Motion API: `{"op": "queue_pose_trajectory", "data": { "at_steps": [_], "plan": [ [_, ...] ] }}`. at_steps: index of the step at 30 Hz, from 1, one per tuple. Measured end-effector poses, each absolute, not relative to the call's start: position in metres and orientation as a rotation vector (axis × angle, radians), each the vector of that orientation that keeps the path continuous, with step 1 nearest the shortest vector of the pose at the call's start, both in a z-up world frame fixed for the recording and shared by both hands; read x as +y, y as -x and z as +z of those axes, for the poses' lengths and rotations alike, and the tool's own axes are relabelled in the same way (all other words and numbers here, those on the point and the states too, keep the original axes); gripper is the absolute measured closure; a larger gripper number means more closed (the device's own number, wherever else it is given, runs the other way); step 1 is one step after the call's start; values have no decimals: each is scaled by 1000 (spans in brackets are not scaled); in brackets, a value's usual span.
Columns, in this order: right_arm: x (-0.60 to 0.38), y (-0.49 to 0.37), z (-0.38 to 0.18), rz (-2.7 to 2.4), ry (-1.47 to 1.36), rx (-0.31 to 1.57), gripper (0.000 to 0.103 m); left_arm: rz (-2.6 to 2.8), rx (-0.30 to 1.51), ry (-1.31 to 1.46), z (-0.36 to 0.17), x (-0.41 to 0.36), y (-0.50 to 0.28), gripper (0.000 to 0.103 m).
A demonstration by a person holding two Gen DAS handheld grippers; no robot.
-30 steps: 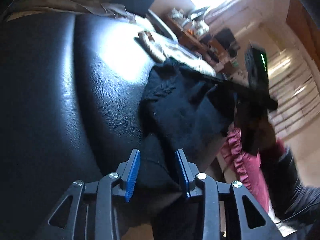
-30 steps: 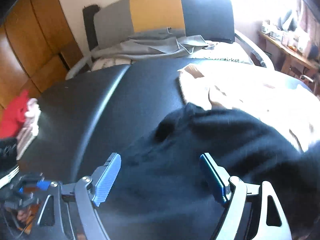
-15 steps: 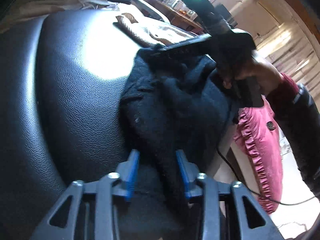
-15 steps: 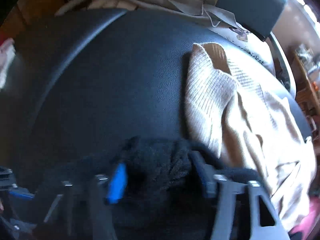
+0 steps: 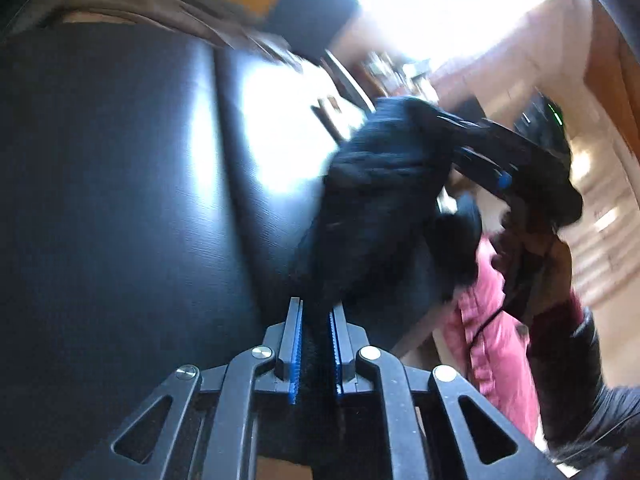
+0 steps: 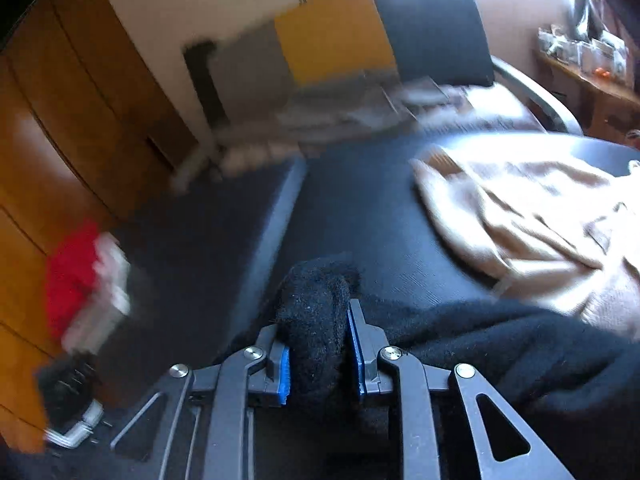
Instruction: Fold clothes
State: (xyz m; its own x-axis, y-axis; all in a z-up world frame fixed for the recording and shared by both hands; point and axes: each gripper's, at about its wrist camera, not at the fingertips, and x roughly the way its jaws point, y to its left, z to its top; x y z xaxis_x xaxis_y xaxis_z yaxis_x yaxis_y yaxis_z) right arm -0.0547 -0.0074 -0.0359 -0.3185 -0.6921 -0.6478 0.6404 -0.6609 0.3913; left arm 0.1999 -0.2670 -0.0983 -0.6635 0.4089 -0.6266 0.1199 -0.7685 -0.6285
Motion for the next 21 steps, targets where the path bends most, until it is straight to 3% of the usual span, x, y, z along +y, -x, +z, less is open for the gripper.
{"op": "queue_pose_trajectory", "data": {
  "at_steps": [4, 6, 7, 9, 16, 19, 21],
  "plan": [
    [-66, 30, 12, -1985, -866, -131, 80, 2749, -1020, 1048, -55, -324, -235, 92],
    [-101, 17, 31, -1958, -808, -127, 78, 2841, -1024, 1112, -51, -347, -246, 92],
    [-119, 11, 37, -1938, -788, -118, 67, 2886, -1025, 1151, -49, -359, -251, 92],
    [-153, -8, 38, -1858, -772, -75, 56, 2975, -1027, 1230, -47, -382, -262, 92],
    [-140, -29, -11, -1848, -870, 81, 42, 2987, -1191, 1528, -96, -421, -310, 91],
    [-89, 6, -56, -1971, -1040, 78, 41, 2979, -1279, 1448, -97, -421, -322, 90],
    [-55, 29, -82, -1993, -1189, -34, 41, 2954, -1327, 1362, -93, -413, -323, 89]
  ]
}}
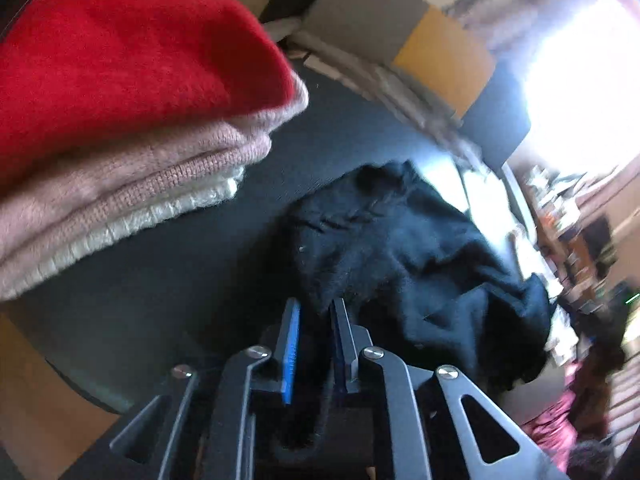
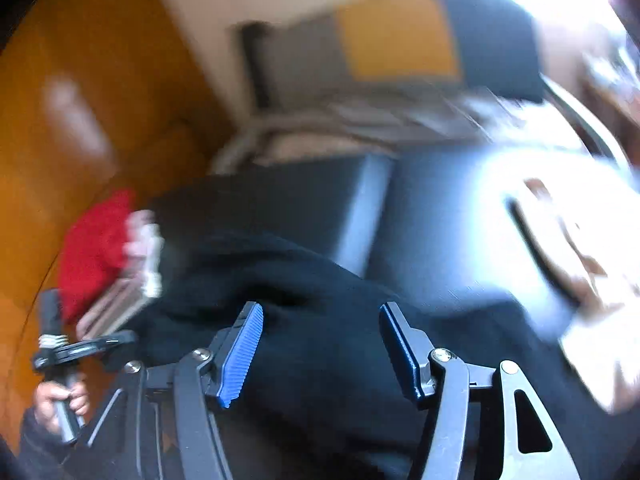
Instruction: Fold clothes
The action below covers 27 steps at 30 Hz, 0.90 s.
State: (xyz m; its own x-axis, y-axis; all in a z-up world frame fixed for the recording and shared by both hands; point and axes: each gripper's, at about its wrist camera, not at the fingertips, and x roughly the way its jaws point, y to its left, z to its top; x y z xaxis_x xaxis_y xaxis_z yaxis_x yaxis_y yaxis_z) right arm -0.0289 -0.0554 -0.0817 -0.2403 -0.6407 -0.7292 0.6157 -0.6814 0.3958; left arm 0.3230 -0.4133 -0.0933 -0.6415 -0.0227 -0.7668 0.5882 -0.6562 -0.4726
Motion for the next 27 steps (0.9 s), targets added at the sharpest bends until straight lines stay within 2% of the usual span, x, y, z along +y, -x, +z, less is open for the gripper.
{"op": "queue_pose_trajectory", "data": {
  "at_steps": [3, 6, 9, 11, 12, 14, 15, 17, 22, 27],
  "plan": [
    [-21, 48, -105, -1955, -1291, -255, 39, -2390, 1085, -1090, -91, -399, -319, 85],
    [-13, 53, -109, -1898, -1261, -369, 28, -2418, 1120, -1088, -90, -396, -314, 85],
    [-40, 45, -110, -1865, -1226, -305, 23, -2417, 1189, -1072, -91, -397, -305, 83],
    [-65, 34, -111, -1907, -1234, -121, 23, -2407, 1205, -1102, -97, -391, -292, 82],
    [-75, 27, -111, -1911, -1227, -39, 30, -2402, 1214, -1117, -100, -388, -285, 82],
    [-94, 13, -110, -1898, -1202, 107, 65, -2406, 1167, -1170, -104, -376, -275, 81],
    [-98, 6, -108, -1894, -1192, 162, 90, -2418, 1135, -1194, -105, -369, -271, 81],
    [-94, -7, -98, -1901, -1151, 208, 90, -2449, 1082, -1215, -101, -358, -269, 81],
    [-55, -61, -66, -1780, -1091, 159, 92, -2531, 1021, -1244, -94, -340, -272, 81],
    [5, -129, -88, -1610, -1243, 169, 98, -2584, 956, -1285, -93, -328, -283, 80]
  ]
}}
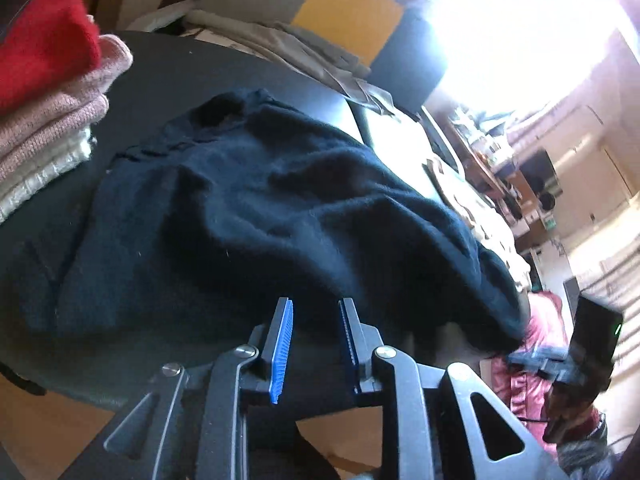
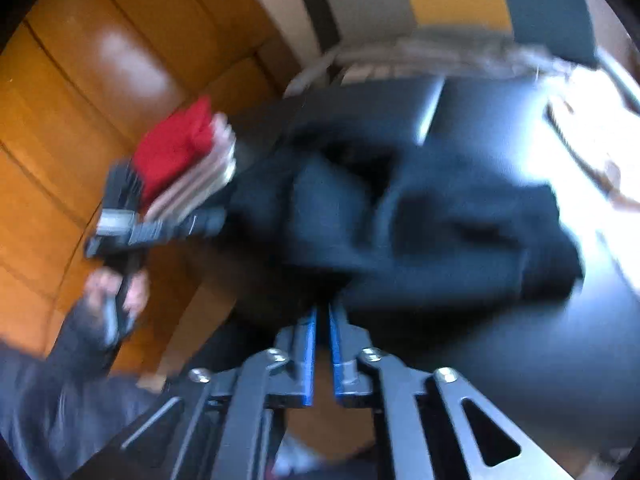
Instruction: Fold clothes
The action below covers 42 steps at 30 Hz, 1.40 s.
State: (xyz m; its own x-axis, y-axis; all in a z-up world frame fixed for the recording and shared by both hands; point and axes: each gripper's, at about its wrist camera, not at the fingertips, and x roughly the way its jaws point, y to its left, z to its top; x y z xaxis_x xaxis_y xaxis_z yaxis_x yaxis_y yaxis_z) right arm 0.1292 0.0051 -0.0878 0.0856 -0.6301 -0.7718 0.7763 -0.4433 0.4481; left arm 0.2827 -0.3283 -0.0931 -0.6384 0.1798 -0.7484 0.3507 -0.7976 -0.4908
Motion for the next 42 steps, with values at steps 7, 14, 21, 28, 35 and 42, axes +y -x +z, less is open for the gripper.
{"op": "queue_pose_trajectory", "data": {
  "at_steps": [7, 14, 21, 28, 35, 42],
  "plan": [
    [51, -137, -132, -1618, -1470, 194, 84, -2594, 811, -1322, -82, -323, -256, 77],
    [63, -28, -84, -1944, -1288, -50, 11, -2724, 448, -1264, -34, -333, -187, 68],
    [-10, 46, -101, -1816, -1317, 169, 8, -2818, 122, -1516, -36, -341, -96, 67],
    [-55, 85, -140, -1514, -1414, 312, 5, -2835, -63, -1847, -70, -351, -16, 62],
    [-60, 88, -144, -1443, -1421, 353, 0, -2846, 9, -2099, -113, -351, 30, 48],
    [-59, 79, -138, -1470, -1358, 410, 32, -2917, -7, -1984, -112, -347, 12, 64]
  ]
}}
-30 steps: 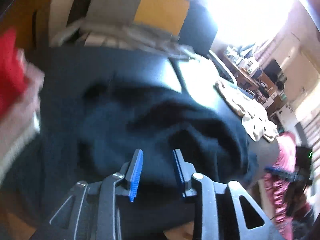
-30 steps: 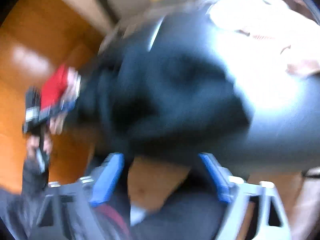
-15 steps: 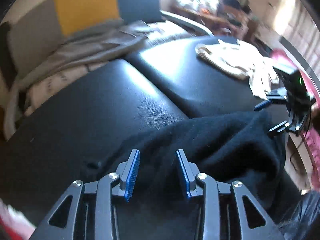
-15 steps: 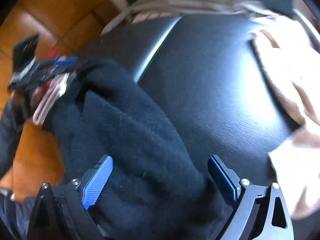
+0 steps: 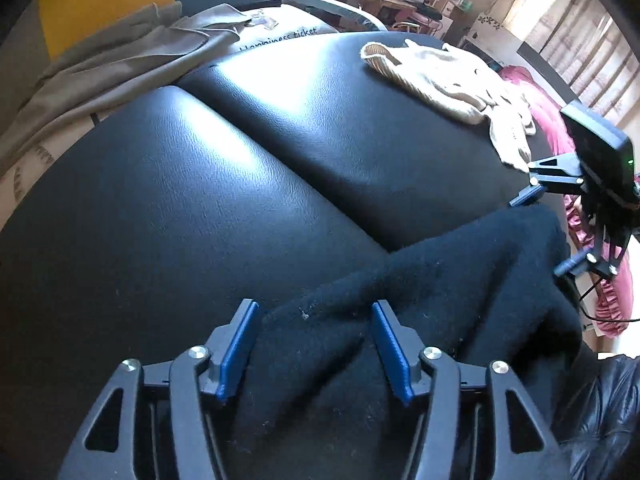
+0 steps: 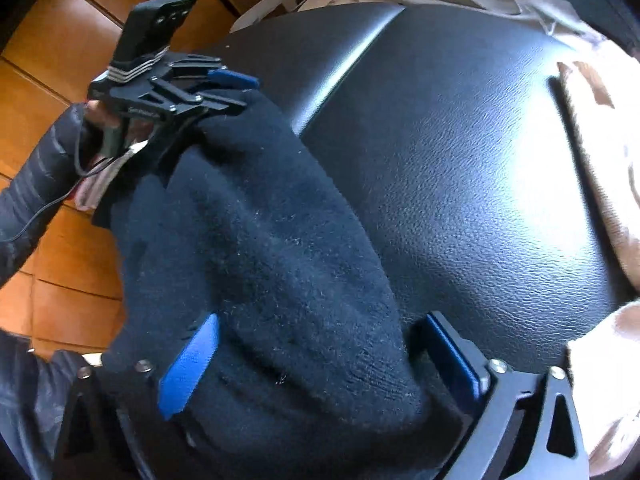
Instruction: Fold clothes
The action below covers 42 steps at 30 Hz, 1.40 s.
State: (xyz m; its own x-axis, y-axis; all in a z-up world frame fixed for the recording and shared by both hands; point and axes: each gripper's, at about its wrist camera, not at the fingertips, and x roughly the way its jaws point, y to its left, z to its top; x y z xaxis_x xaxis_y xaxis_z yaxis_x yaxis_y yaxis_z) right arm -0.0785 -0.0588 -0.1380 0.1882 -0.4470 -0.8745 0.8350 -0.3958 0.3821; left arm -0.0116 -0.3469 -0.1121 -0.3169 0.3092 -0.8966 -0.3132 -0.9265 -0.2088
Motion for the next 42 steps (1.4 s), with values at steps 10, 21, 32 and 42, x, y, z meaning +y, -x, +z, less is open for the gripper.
{"op": "queue_pose_trajectory", "data": {
  "at_steps": [10, 21, 32, 42],
  "plan": [
    [-78, 72, -62, -1689, -1123, 568, 78, 2738, -116, 1151, -9, -365, -41, 92],
    [-43, -6, -32, -2017, -690, 994, 26, 2832, -202, 1110, -34, -324, -122, 91],
    [20, -23, -93, -2030, -1143, 538, 27, 2807, -897, 1279, -104, -364, -225, 87],
    [-35, 90, -73, -1990, -1216, 71, 9, 2738, -1108, 1196, -88, -405, -192, 69]
  ]
}}
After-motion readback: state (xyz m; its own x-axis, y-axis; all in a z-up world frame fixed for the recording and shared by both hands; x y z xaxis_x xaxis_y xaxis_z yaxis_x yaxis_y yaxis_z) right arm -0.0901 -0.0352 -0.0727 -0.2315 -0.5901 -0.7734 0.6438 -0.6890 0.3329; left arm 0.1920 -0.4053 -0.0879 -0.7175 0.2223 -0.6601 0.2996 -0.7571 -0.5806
